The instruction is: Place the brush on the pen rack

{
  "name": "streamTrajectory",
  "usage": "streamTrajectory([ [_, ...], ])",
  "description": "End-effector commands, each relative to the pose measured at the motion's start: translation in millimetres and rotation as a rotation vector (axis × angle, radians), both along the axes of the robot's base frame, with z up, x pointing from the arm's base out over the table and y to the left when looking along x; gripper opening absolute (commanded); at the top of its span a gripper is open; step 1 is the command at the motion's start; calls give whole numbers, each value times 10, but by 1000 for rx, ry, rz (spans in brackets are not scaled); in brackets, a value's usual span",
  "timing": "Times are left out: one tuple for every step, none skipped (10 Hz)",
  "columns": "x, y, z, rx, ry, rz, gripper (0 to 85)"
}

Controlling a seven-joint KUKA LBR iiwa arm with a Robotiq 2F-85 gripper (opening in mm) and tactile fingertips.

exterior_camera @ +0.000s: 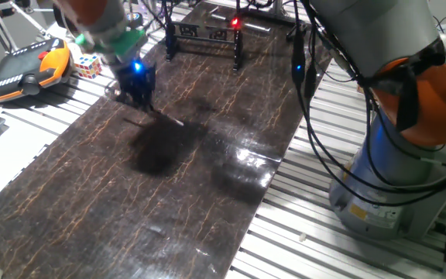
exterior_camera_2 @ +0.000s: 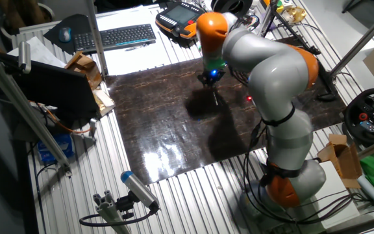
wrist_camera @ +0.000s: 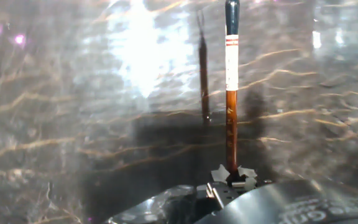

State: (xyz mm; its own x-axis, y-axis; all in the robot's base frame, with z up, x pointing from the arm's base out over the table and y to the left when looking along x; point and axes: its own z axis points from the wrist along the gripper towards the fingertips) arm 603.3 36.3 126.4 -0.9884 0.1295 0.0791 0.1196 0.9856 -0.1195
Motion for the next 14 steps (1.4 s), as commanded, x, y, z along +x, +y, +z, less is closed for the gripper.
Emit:
streamTrajectory([
  [34,-56,44,-4,-9,-289,10],
  [67,-124,82,5,-10,-309,10],
  [77,-199,120,4,-10,-303,10],
  [81,-245,151,-3,-11,-298,10],
  [64,-254,193,-3,-17,-322,10],
  [44,-245,217,-9,-39,-359,10],
  [36,-235,222,-28,-69,-397,10],
  [35,-233,222,-51,-107,-438,10],
  [38,-238,220,-83,-149,-489,10],
  [34,-250,226,-100,-186,-542,10],
  [13,-259,258,-110,-201,-589,10],
  [-14,-278,291,-119,-207,-617,10],
  [-36,-314,322,-141,-215,-615,10],
  [-26,-365,356,-151,-221,-609,10],
])
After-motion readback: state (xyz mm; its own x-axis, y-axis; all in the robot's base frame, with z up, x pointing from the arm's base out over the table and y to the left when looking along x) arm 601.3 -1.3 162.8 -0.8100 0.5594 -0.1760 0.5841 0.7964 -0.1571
